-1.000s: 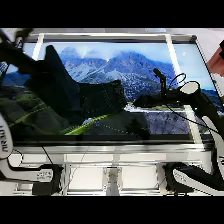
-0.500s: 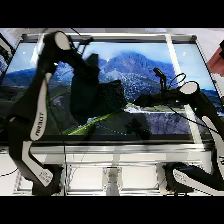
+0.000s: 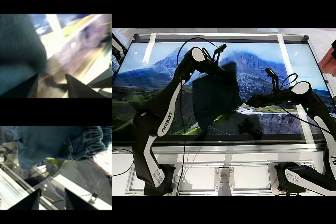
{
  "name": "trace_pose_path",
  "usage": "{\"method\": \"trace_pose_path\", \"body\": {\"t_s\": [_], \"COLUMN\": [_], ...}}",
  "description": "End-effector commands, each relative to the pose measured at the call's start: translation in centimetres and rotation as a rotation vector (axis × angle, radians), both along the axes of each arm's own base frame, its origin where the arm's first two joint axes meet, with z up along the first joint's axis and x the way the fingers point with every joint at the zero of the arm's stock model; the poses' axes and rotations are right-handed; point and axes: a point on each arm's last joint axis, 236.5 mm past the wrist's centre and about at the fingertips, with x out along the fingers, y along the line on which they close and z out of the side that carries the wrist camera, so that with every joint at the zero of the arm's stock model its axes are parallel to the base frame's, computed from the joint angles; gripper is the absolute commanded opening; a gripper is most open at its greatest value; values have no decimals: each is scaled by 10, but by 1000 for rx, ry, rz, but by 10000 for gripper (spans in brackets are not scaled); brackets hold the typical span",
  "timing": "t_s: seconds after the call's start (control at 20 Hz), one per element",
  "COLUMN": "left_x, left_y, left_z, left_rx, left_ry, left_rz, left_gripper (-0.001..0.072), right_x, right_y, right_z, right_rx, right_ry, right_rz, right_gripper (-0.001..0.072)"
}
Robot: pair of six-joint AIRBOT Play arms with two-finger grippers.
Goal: Fold the clothes and pants, and hang the long-sleeved shirts on hangers.
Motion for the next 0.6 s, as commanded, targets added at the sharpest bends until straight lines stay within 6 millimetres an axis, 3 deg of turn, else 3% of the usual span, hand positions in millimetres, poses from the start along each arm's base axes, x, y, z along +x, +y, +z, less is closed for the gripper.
{"method": "trace_pose_path", "body": {"t_s": [0.0,0.1,0.15,0.2,0.25,0.4,0.45,0.55], "left_x": [0,0,1,1,1,7,14,28], "left_y": [-19,-20,-19,-17,-15,7,20,49], "left_z": [14,18,18,18,17,6,-4,-28], "left_rx": [-134,-153,-155,-155,-151,-95,-42,92], "left_ry": [29,30,28,32,37,40,25,21], "left_rz": [-1,-5,-6,-7,-10,-5,8,71], "left_gripper": [413,413,413,414,414,401,347,330], "right_x": [1,6,10,13,17,25,30,52], "right_y": [-3,-13,-20,-28,-36,-48,-49,-51], "right_z": [0,0,0,0,0,0,1,8], "right_rx": [-2,-2,-2,-2,-1,-2,-2,1], "right_ry": [0,2,1,1,1,-10,-24,-97], "right_rz": [-7,-34,-56,-79,-103,-144,-158,-226], "right_gripper": [346,347,403,524,585,584,580,568]}}
